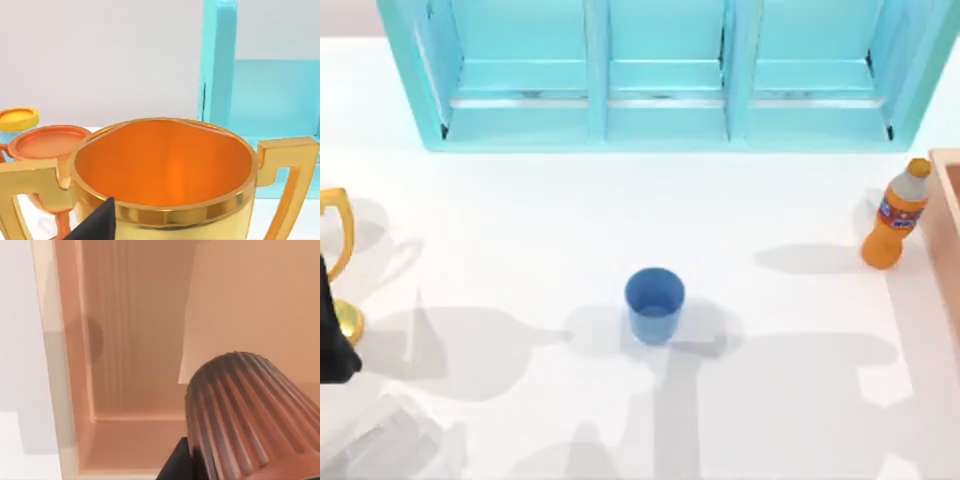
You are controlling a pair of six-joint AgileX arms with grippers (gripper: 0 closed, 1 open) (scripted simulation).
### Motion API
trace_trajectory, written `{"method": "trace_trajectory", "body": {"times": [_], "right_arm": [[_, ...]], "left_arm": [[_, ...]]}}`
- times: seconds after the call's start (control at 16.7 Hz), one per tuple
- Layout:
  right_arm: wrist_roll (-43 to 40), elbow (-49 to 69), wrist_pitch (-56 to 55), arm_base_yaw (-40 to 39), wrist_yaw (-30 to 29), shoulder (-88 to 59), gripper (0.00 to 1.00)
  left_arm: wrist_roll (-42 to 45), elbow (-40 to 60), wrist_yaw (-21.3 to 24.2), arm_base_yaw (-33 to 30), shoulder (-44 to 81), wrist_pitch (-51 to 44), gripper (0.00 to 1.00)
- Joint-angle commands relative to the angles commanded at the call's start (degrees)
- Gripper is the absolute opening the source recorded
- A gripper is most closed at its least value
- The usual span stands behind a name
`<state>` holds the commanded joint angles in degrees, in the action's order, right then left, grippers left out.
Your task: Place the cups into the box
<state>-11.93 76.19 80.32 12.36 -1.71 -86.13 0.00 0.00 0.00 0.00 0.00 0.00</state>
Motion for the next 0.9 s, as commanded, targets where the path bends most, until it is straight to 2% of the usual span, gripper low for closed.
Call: {"method": "trace_trajectory", "body": {"times": [0.12,0.3,0.66,0.9], "right_arm": [[-5.42,-0.23,1.51,5.41,-0.52,2.07,0.0],[-9.19,-1.33,2.36,9.21,-1.19,4.09,0.0],[-9.1,-2.17,1.25,9.18,-1.11,3.96,0.0],[-9.25,-9.81,-6.26,9.51,-1.17,4.16,0.0]], "left_arm": [[0.0,0.0,0.0,0.0,0.0,0.0,1.0],[0.0,0.0,0.0,0.0,0.0,0.0,1.0],[0.0,0.0,0.0,0.0,0.0,0.0,1.0],[0.0,0.0,0.0,0.0,0.0,0.0,1.0]]}}
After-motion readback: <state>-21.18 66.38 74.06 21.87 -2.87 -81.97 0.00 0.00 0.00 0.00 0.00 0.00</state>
